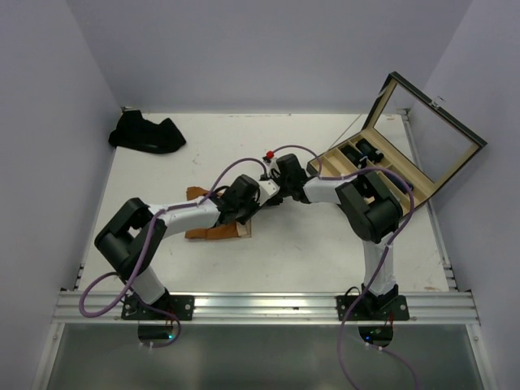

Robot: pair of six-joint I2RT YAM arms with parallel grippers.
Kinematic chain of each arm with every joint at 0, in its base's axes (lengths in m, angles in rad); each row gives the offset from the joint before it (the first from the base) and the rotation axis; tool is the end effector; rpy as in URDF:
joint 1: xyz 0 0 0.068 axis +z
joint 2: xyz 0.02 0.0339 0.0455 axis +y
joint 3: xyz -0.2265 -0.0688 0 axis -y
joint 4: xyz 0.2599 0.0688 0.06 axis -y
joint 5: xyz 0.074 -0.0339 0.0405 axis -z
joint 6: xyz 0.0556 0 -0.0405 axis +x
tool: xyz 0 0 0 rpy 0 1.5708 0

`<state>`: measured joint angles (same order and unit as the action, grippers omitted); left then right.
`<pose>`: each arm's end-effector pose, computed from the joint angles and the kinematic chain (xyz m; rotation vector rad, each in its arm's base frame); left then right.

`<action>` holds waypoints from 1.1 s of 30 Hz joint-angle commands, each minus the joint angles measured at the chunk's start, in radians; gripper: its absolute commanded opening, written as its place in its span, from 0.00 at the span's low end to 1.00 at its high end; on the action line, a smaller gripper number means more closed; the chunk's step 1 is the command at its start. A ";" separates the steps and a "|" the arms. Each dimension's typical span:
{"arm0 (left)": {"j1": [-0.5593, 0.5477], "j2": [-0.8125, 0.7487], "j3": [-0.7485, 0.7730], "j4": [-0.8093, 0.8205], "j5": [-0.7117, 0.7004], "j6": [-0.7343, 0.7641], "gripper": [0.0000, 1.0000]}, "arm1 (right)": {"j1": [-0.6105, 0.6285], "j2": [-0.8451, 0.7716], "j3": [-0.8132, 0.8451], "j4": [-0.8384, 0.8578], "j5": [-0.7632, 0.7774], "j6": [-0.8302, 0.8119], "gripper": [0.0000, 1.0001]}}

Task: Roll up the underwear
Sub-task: Fold the underwear

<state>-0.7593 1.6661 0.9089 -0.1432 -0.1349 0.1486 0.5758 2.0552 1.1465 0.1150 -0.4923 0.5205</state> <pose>0.2604 -0.2368 0.1029 1.0275 2.2378 -0.0992 0.3370 0.2501 0.0582 -0.3280 2.5062 1.0755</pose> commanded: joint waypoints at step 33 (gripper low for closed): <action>0.504 -0.246 -0.030 -0.225 0.632 0.006 0.41 | -0.019 -0.290 -0.006 -0.238 -0.167 -0.047 0.00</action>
<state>-0.3523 1.3506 0.9150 -0.2596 0.4141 0.1410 0.5293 1.8393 1.0878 -0.1646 -0.5701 0.4458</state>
